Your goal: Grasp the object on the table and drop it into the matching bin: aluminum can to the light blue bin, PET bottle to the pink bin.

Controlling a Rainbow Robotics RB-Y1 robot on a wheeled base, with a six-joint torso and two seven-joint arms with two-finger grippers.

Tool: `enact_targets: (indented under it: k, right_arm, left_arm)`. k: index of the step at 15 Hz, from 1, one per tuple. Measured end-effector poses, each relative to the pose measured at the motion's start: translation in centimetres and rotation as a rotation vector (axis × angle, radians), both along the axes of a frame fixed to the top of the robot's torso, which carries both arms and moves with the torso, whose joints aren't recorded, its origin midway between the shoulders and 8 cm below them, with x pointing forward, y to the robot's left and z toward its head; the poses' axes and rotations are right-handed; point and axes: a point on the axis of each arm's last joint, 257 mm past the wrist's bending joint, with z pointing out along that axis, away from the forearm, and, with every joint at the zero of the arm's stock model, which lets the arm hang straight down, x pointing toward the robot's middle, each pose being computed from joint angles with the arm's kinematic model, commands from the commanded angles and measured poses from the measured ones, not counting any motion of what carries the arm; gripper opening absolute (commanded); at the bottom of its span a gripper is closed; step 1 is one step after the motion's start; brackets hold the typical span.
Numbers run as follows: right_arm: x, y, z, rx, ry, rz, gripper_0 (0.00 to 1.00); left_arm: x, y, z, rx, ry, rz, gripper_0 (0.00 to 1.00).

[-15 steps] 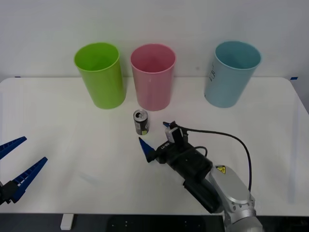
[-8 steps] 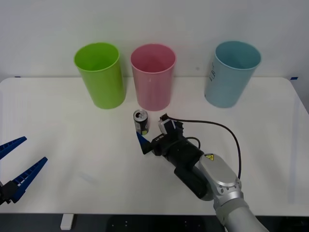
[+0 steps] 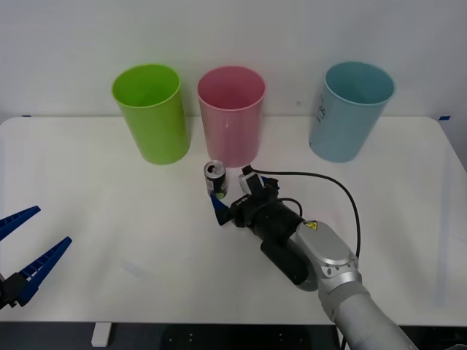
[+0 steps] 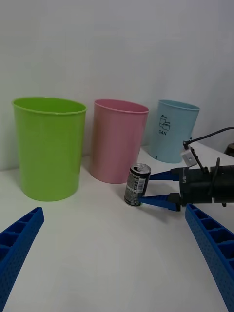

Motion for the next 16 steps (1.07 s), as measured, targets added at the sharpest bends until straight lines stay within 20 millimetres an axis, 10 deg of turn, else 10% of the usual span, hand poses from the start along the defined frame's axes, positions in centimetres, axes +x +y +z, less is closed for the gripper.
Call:
enact_targets:
  k: [16]
  right_arm:
    - [-0.6, 2.7, 1.7, 0.026, -0.029, 0.067, 1.0]
  left_arm:
    - [0.0, 0.0, 0.0, 0.0, 0.0, 0.0, 1.0]
